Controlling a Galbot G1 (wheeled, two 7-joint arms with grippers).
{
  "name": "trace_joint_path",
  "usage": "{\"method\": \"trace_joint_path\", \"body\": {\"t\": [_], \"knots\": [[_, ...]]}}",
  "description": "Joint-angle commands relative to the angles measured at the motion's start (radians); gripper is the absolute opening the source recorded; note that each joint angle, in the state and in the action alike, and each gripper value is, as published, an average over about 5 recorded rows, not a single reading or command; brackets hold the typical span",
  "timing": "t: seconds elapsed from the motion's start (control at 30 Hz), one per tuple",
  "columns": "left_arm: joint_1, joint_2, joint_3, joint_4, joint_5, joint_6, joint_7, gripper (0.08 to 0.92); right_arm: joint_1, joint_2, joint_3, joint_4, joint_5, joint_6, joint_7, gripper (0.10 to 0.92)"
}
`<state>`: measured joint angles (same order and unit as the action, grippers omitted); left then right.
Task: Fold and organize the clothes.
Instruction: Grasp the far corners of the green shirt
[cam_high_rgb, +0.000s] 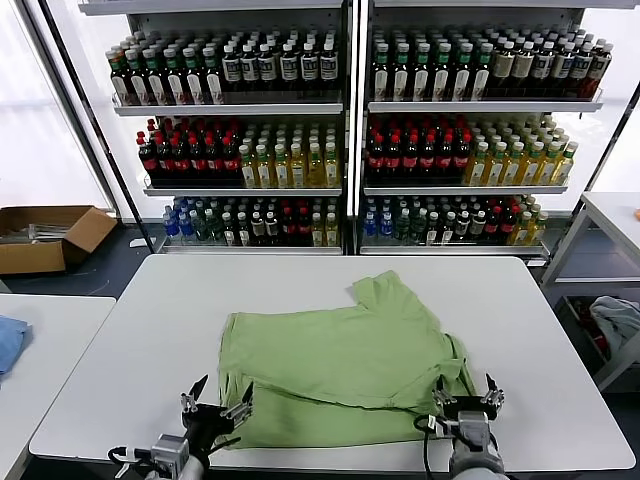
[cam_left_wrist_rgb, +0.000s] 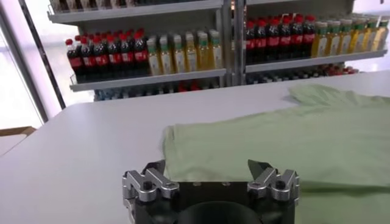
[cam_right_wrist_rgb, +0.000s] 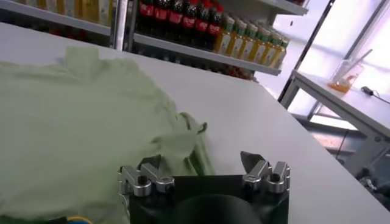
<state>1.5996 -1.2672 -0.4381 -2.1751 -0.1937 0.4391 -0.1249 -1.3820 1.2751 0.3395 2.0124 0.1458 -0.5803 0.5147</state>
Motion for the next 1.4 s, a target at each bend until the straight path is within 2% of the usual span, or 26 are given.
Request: {"method": "trace_joint_path", "body": {"t": [0.03, 0.37, 0.57, 0.7, 0.9, 1.17, 1.4], "knots": [[-0.203, 0.02, -0.012, 0.134, -0.062, 0.035, 0.009, 0.823, 0.276, 0.023, -0.021, -0.207, 0.005, -0.004, -0.007, 0.823], [-0.439, 0.057, 0.027, 0.276, -0.081, 0.043, 0.038, 0.823, 0.543, 0.142, -0.041, -0.338, 0.092, 0.003, -0.028, 0.823], [-0.522, 0.095, 0.06, 0.358, -0.084, 0.039, 0.066, 0.823, 0.642, 0.191, -0.061, -0.408, 0.13, 0.002, -0.036, 0.823], [-0.628, 0.112, 0.085, 0.474, -0.122, 0.042, 0.076, 0.823, 0.735, 0.226, -0.075, -0.557, 0.146, 0.001, -0.032, 0.823], [-0.77, 0.099, 0.125, 0.672, -0.143, 0.057, 0.076, 0.823, 0.896, 0.291, -0.074, -0.803, 0.133, 0.013, -0.062, 0.823], [-0.845, 0.098, 0.163, 0.816, -0.156, 0.078, 0.078, 0.823, 1.028, 0.338, -0.046, -1.065, 0.099, 0.046, -0.11, 0.823], [-0.797, 0.109, 0.172, 0.766, -0.159, 0.105, 0.077, 0.823, 1.039, 0.342, -0.041, -1.126, 0.092, 0.047, -0.134, 0.823]]}}
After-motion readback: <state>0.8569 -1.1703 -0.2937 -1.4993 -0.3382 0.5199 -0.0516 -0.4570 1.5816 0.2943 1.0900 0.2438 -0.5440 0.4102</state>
